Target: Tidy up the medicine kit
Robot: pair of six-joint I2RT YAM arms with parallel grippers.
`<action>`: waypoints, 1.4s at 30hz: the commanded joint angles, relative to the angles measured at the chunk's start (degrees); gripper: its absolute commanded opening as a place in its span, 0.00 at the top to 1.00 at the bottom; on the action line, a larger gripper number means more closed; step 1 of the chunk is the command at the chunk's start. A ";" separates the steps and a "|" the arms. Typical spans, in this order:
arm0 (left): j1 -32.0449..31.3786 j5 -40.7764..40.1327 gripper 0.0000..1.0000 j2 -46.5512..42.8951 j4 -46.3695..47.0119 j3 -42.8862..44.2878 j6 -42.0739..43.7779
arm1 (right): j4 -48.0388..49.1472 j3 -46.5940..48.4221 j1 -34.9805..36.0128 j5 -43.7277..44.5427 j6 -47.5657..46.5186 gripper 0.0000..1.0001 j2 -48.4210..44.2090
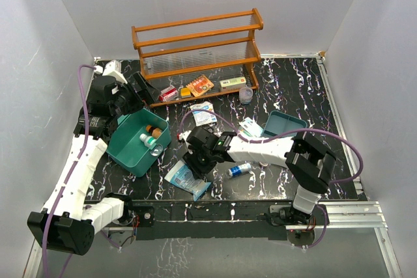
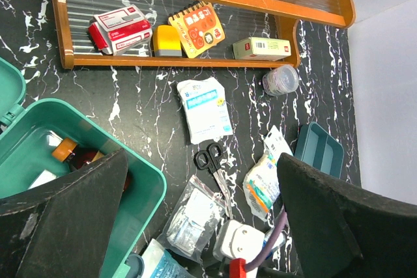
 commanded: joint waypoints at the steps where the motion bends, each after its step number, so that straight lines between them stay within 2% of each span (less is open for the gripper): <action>1: 0.28 2.05 0.05 -1.17 1.51 0.09 -0.75 | 2.20 1.52 0.23 0.77 -1.42 0.63 2.45; 5: 0.30 2.14 0.05 -1.02 1.42 0.16 -0.94 | 3.06 1.71 0.32 0.42 -1.53 0.67 3.90; 10: 0.27 2.49 0.05 -0.35 0.25 1.43 -0.47 | 4.34 1.01 0.42 -0.48 -1.96 0.81 4.71; 13: 0.27 2.58 0.05 -0.22 -0.09 1.46 -0.80 | 4.37 0.92 0.40 -0.06 -2.12 0.83 4.11; 17: 0.27 2.50 0.05 -0.20 -0.54 1.59 -1.20 | 2.98 1.87 0.42 0.86 -2.09 0.74 2.60; 20: 0.27 2.29 0.05 -0.25 -1.06 1.90 -1.31 | 1.83 3.10 0.40 1.20 -1.91 0.61 1.82; 22: 0.29 1.96 0.05 -0.36 -1.36 2.03 -1.35 | 1.34 4.14 0.57 1.42 -1.37 0.56 1.53; 28: 0.27 1.31 0.05 -0.74 -2.44 2.69 -0.94 | 1.90 5.68 1.56 1.49 1.07 0.50 0.64; 32: 0.27 0.23 0.05 -1.45 -3.34 2.85 -0.41 | 1.64 6.17 3.51 4.72 1.37 0.48 3.28; 38: 0.27 -1.99 0.05 -1.87 -5.60 5.12 0.93 | -0.13 7.75 5.08 8.90 2.61 0.64 8.06; 42: 0.27 -2.34 0.05 -2.21 -5.77 5.51 1.35 | 0.30 7.38 5.78 11.93 3.08 0.85 8.36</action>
